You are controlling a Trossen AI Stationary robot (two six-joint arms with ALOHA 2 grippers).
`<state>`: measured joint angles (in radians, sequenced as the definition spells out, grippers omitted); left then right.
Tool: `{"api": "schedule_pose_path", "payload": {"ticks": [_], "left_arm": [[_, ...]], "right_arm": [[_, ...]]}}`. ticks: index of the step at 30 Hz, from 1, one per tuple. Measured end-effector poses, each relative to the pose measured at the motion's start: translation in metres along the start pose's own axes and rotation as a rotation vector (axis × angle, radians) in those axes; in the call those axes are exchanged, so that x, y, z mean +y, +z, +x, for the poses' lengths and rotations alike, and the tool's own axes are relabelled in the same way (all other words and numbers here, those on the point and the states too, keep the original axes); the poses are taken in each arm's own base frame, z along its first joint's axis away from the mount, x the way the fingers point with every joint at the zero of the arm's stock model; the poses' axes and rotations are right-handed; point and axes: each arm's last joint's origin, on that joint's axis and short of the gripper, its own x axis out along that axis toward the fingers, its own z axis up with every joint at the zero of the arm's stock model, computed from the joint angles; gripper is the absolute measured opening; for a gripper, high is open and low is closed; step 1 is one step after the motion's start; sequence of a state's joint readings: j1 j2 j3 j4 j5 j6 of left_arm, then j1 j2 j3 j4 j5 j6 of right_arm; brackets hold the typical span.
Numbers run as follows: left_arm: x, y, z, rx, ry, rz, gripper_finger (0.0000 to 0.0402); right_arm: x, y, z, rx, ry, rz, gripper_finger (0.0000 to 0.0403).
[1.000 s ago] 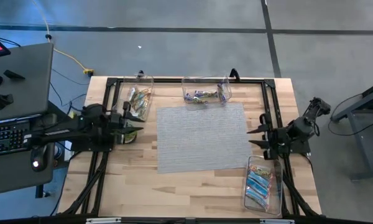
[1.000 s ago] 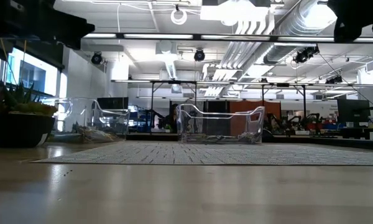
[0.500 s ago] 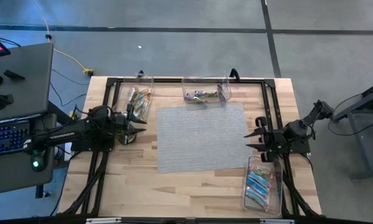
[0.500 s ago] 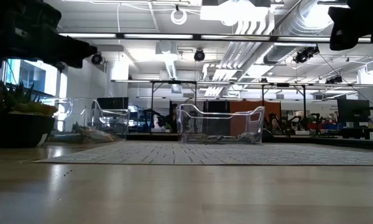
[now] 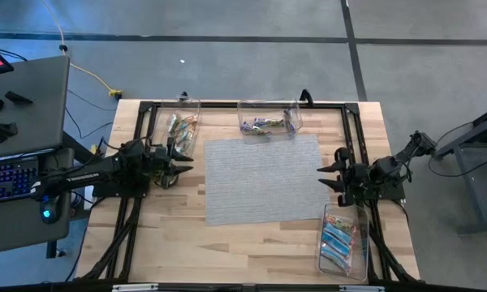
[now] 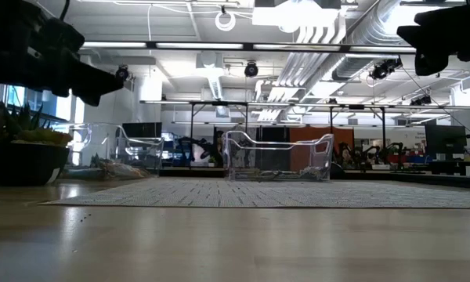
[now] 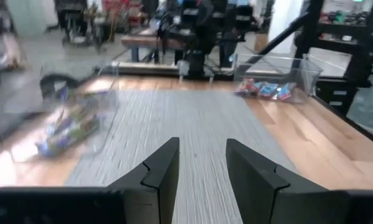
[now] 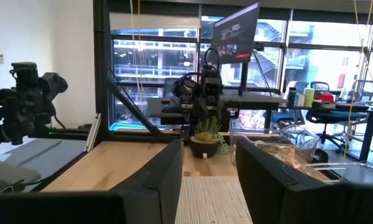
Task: Pick and place Granola Bars by type
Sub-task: Return to Home Position
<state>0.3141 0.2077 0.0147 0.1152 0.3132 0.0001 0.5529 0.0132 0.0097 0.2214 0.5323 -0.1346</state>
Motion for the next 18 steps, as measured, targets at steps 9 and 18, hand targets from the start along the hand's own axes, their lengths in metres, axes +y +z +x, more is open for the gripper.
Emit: {"api": "schedule_pose_path", "payload": {"ticks": [9, 18], "left_arm": [[0.0005, -0.0063, -0.0001, 0.060, 0.020, -0.103, 0.0127], [0.0005, -0.0065, -0.0001, 0.061, 0.021, -0.103, 0.0127]], "right_arm": [[0.0000, -0.0002, 0.0000, 0.001, 0.000, -0.002, 0.0134], [0.0001, -0.0002, 0.0000, 0.001, 0.001, -0.004, 0.0134]]}}
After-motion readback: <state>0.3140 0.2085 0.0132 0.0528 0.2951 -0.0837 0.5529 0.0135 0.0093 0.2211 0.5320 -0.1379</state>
